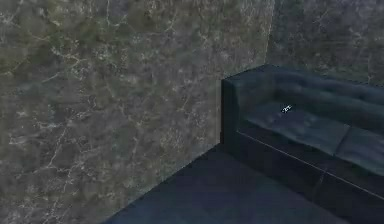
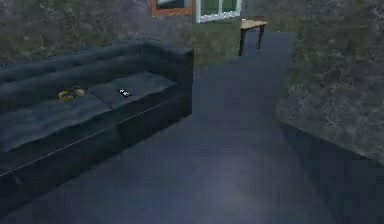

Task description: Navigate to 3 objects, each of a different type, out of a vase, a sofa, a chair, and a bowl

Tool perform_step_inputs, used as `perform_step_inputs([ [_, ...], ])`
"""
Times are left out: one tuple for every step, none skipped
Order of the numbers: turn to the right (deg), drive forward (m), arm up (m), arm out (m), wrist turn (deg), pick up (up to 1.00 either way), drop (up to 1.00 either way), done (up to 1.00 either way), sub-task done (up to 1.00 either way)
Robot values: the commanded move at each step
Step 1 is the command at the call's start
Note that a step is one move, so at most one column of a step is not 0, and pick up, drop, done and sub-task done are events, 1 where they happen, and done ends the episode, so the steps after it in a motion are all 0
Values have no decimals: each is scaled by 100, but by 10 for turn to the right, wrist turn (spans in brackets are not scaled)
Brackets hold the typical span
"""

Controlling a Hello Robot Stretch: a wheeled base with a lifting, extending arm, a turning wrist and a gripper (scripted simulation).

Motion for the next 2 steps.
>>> perform_step_inputs([
  [450, 0, 0, 0, 0, 0, 0, 0, 0],
  [0, 90, 0, 0, 0, 0, 0, 0, 0],
])
